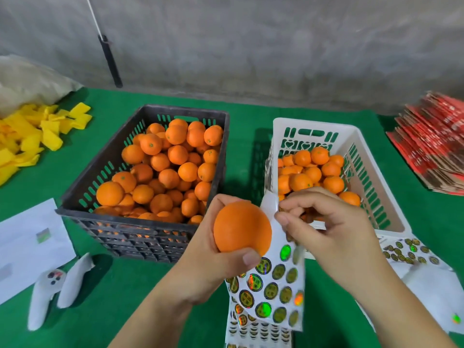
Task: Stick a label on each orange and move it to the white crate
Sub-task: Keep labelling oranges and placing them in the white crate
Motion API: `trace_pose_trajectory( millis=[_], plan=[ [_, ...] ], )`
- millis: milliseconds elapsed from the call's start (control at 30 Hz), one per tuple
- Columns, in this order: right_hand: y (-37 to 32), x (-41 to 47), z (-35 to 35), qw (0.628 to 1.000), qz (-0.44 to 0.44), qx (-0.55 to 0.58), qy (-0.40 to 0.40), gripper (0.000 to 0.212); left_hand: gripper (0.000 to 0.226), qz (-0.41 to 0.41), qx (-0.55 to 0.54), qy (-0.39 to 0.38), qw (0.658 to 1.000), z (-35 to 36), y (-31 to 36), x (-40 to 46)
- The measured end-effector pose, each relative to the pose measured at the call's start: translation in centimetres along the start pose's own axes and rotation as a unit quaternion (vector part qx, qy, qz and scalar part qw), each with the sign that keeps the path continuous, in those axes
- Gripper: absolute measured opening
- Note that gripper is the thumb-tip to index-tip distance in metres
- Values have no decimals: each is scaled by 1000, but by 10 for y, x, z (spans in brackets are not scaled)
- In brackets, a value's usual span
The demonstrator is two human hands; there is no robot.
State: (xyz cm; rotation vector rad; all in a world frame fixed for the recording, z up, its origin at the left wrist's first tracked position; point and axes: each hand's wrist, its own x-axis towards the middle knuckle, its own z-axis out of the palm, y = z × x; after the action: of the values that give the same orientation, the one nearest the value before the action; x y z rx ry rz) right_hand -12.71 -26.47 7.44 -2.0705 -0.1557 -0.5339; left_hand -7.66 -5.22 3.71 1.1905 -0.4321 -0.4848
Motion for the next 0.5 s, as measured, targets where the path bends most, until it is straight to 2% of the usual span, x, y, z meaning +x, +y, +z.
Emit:
trace_pose_trajectory(
  millis=[133,200,300,367,400,467,500],
  plan=[
    [1,-3,-6,997,31,61,-31,9,87,-8,6,1,1000,1,-3,-3],
    [0,-3,-7,995,47,86,-19,9,84,-7,7,0,1000,0,-4,-3],
    [-3,-3,-10,987,54,93,116,6,78,-7,11,-7,1000,0,-3,-4],
    [-15,-4,-10,983,-4,39,181,12,80,-12,14,-7,1000,3,-2,-3],
    [-21,-6,-7,984,-53,-7,169,14,83,-16,11,-7,1000,5,-2,-2],
    [-27,-11,5,981,-146,-94,86,17,83,-17,-13,-8,1000,10,-4,-1],
    [-27,-14,10,980,-158,-108,46,20,80,-13,-30,-10,999,11,-5,-1]
  ],
)
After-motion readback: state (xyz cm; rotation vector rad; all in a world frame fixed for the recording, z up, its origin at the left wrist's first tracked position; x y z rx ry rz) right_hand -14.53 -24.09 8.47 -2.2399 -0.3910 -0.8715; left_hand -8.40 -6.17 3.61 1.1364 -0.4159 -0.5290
